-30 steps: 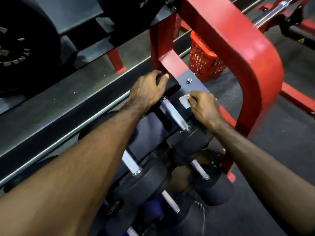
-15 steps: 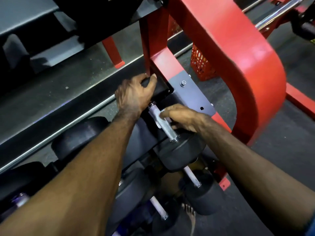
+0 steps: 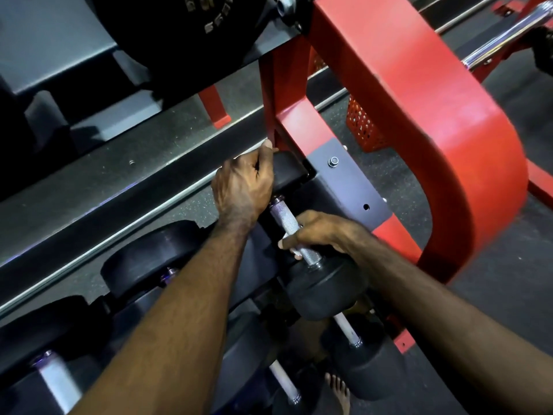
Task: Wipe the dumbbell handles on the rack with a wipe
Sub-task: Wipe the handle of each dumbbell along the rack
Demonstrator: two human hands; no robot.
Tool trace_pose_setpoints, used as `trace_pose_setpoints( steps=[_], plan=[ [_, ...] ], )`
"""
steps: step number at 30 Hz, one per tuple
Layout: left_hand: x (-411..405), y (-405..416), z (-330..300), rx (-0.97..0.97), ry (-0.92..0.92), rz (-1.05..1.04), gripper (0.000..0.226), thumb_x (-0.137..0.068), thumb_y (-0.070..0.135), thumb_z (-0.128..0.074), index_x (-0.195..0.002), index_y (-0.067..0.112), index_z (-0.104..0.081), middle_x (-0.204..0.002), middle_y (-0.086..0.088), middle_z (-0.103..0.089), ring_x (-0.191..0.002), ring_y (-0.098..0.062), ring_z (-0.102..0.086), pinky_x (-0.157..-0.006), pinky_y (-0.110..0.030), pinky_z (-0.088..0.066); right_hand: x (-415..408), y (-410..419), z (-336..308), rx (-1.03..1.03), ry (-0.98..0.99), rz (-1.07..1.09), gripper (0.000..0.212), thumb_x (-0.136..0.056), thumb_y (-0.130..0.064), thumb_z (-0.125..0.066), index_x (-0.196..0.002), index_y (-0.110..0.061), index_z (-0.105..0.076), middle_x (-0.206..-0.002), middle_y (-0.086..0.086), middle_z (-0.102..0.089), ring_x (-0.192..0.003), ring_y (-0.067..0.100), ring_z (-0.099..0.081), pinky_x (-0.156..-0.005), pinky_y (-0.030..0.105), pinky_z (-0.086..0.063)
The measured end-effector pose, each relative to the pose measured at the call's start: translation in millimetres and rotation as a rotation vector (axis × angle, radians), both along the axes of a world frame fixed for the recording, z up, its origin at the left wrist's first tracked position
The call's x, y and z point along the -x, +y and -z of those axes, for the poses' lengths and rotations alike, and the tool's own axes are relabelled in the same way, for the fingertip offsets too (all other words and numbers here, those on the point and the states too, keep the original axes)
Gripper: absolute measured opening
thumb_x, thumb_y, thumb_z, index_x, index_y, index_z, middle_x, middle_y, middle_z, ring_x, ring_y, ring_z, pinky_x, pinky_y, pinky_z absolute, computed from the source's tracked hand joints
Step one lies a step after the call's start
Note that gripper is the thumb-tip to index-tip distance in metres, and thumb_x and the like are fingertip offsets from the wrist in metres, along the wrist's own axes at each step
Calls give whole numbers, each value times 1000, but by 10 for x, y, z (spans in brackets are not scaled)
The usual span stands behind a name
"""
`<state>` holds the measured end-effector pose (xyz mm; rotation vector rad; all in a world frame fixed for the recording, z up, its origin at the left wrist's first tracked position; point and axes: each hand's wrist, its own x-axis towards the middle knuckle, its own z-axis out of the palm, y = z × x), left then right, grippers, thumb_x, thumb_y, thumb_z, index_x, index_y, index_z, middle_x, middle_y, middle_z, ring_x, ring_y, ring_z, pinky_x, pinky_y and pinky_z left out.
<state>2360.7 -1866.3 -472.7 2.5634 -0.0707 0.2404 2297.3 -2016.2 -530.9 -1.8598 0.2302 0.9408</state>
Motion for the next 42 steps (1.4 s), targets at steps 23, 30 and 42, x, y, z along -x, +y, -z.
trace_pose_setpoints(
  steps=[23, 30, 42],
  plan=[
    [-24, -14, 38, 33, -80, -29, 60, -104, 61, -36, -101, 19, -79, -89, -18, -74, -88, -42, -66, -71, -37, -34, 34, 73, -126, -194, 69, 211, 17, -83, 3, -80, -96, 1, -70, -63, 11, -66, -53, 18, -63, -54, 25, -53],
    [-17, -29, 12, 29, -80, -19, 55, -105, 57, -40, -103, 19, -80, -88, -18, -74, -88, -42, -66, -70, -36, -33, 8, 22, -208, -48, -16, 259, 21, -71, 2, -75, -91, 1, -71, -75, 10, -65, -63, 14, -59, -55, 20, -46],
    [52, -61, -114, 31, -80, -37, 46, -110, 44, -50, -97, 12, -81, -85, -21, -74, -83, -43, -64, -70, -33, -26, 55, -287, -85, -96, 76, 292, 31, -96, 4, -52, -108, -7, -78, -92, 14, -69, -88, 26, -59, -80, 37, -57]
  ],
)
